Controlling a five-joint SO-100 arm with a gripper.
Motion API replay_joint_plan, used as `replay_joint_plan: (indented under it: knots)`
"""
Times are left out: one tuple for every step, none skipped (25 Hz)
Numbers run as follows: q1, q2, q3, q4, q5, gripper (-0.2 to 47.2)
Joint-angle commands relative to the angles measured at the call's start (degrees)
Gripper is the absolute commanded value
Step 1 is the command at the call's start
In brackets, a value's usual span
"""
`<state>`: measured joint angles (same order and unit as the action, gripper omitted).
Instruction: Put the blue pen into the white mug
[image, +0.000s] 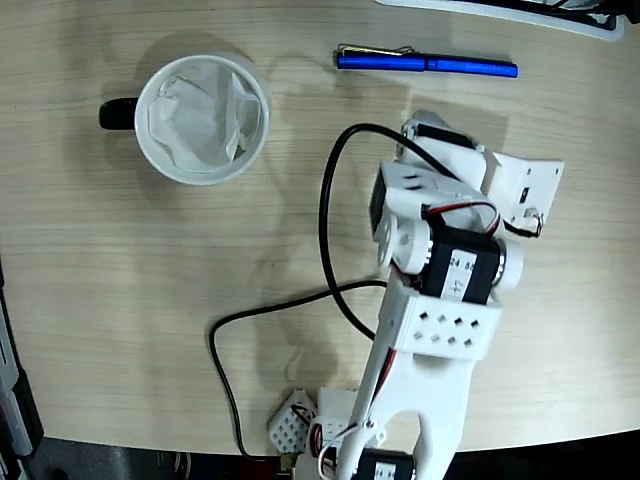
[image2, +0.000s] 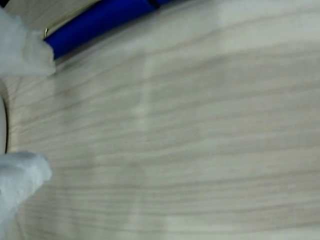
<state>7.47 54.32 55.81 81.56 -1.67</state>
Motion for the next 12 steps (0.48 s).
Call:
replay_joint_plan:
  knots:
    - [0.1, -1.5, -7.8, 2.7, 0.7, 11.3]
    - [0.1, -2.3, -9.3, 2.8, 0.7, 11.4]
    - [0.1, -3.0, -10.7, 2.8, 0.7, 11.4]
    - [0.1, -3.4, -11.8, 2.8, 0.7, 11.4]
    - [0.1, -3.6, -12.4, 2.8, 0.7, 11.5]
    - [0.1, -3.7, -12.7, 2.8, 0.7, 11.7]
    - [0.0, -3.7, -13.0, 2.8, 0.7, 11.8]
    - [0.0, -4.0, -13.5, 2.8, 0.7, 11.8]
    - [0.0, -4.7, -14.3, 2.8, 0.7, 11.8]
    - [-0.1, -5.5, -15.2, 2.8, 0.7, 11.8]
    - [-0.1, -6.6, -16.5, 2.8, 0.7, 11.8]
    - [-0.2, -7.8, -17.9, 2.8, 0.7, 11.8]
